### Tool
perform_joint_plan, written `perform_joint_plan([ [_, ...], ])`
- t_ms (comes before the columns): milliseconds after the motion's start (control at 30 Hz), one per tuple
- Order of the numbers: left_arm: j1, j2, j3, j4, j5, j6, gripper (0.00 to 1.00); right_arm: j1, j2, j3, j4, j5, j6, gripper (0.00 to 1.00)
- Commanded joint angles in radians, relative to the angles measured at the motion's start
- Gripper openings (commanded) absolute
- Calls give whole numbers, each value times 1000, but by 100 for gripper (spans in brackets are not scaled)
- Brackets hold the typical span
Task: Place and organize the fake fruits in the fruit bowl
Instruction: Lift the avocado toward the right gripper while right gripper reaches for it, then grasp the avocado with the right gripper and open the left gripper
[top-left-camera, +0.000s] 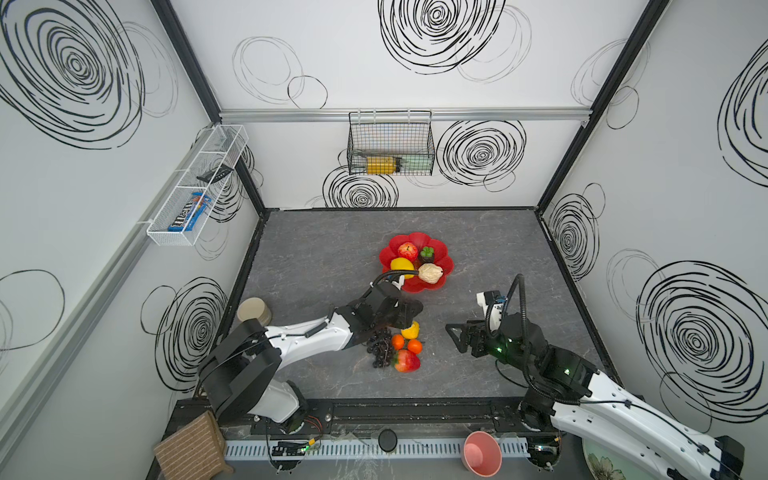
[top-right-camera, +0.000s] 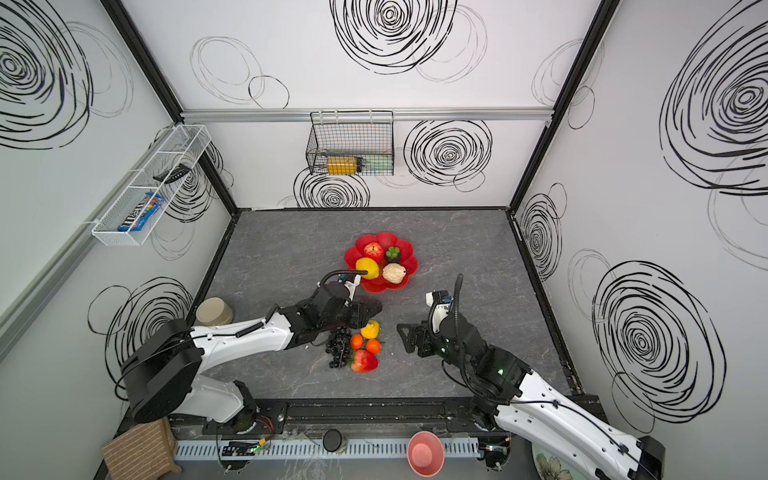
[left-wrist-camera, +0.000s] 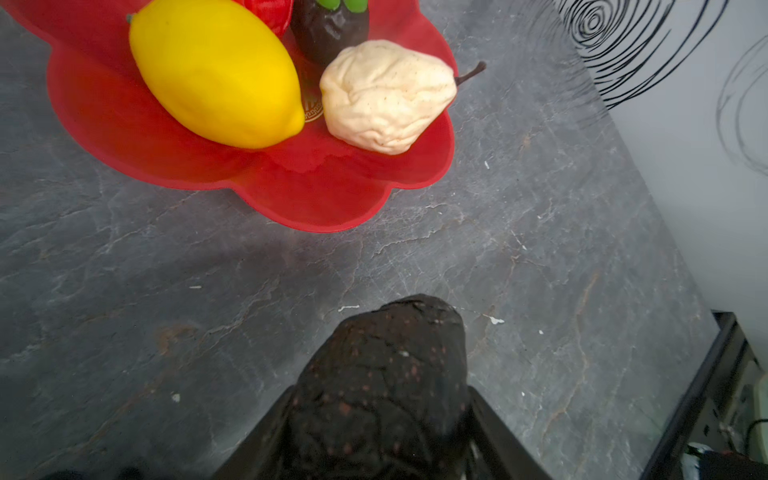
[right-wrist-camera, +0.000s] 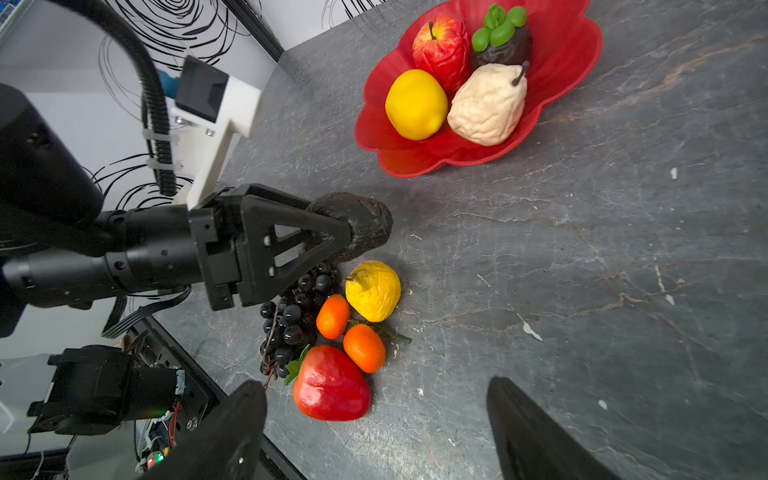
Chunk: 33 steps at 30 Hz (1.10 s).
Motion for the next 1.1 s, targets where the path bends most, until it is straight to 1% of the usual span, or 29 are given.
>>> perform_joint_plan([
  [0, -8, -89, -57, 142, 12, 32, 60, 5, -8, 35, 10, 4, 21, 88],
  [100, -8, -158, -120, 213, 27, 49, 60, 4, -14, 35, 27, -6, 24, 88],
  [267, -12, -245, -208, 340, 79, 89, 60, 7, 17, 45, 71, -57, 37, 88],
  [433, -34, -299, -280, 467, 132, 134, 60, 25, 43, 64, 131, -122, 88, 88],
  [567, -79, -329, -336, 604, 124, 164, 60, 60, 67, 67, 193, -151, 156, 88],
  [600, -92, -334, -349, 636, 119, 192, 60, 73, 75, 68, 202, -150, 173, 88],
  [733, -137, -336, -388, 744, 101, 231, 60, 107, 93, 67, 233, -135, 244, 90],
  [900, -196, -321, -406, 819, 76, 282, 60, 118, 87, 42, 296, -145, 314, 92],
  [1067, -223, -306, -429, 899, 65, 295, 60, 122, 93, 39, 304, -142, 338, 93],
])
